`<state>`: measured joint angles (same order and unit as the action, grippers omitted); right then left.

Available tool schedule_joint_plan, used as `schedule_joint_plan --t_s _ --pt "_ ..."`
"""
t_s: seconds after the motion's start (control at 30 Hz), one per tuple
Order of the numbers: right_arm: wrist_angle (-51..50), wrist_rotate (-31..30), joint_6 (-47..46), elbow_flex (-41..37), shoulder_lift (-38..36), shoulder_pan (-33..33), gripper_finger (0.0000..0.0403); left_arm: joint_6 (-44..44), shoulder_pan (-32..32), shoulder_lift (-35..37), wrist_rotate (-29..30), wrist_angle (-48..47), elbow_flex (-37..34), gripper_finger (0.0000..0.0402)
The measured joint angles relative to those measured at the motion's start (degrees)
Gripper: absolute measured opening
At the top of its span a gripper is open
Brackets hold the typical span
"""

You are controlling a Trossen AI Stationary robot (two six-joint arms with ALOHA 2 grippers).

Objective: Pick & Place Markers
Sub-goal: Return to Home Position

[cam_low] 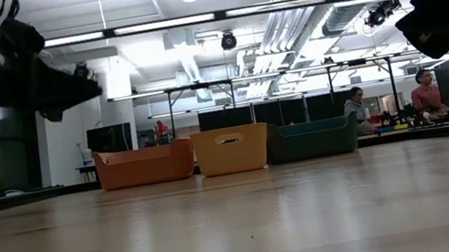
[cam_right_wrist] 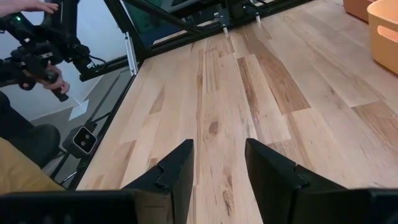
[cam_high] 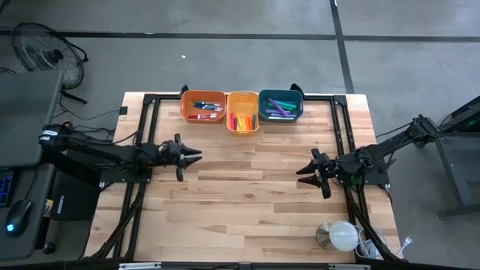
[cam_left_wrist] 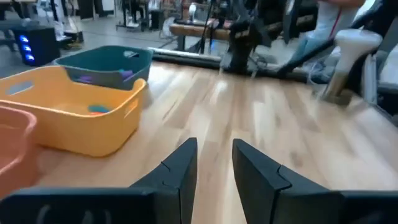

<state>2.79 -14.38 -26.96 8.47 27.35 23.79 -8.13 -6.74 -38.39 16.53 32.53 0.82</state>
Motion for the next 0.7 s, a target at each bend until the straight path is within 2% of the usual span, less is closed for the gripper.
schedule_joint_plan --t_s 0.13,0.27,0.43,0.53,0.7 --pt "0.0 0.0 0.0 0.0 0.0 0.0 0.0134 3.4 0.0 6.2 1.0 -5.5 0.0 0.0099" --pt "0.0 0.0 0.0 0.0 0.0 0.0 0.0134 4.8 0.0 15.6 1.1 -13.6 -0.1 0.0098" --pt "0.0 0.0 0.0 0.0 0.0 0.0 0.0134 3.3 0.0 30.0 1.1 -29.5 -0.1 0.0098" --pt "0.0 0.0 0.0 0.0 0.0 0.0 0.0134 4.2 0.0 34.9 -0.1 -29.4 -0.1 0.0098" --pt "0.0 0.0 0.0 0.0 0.0 0.0 0.0134 5.3 0.0 36.7 -0.9 -29.7 -0.2 0.0098"
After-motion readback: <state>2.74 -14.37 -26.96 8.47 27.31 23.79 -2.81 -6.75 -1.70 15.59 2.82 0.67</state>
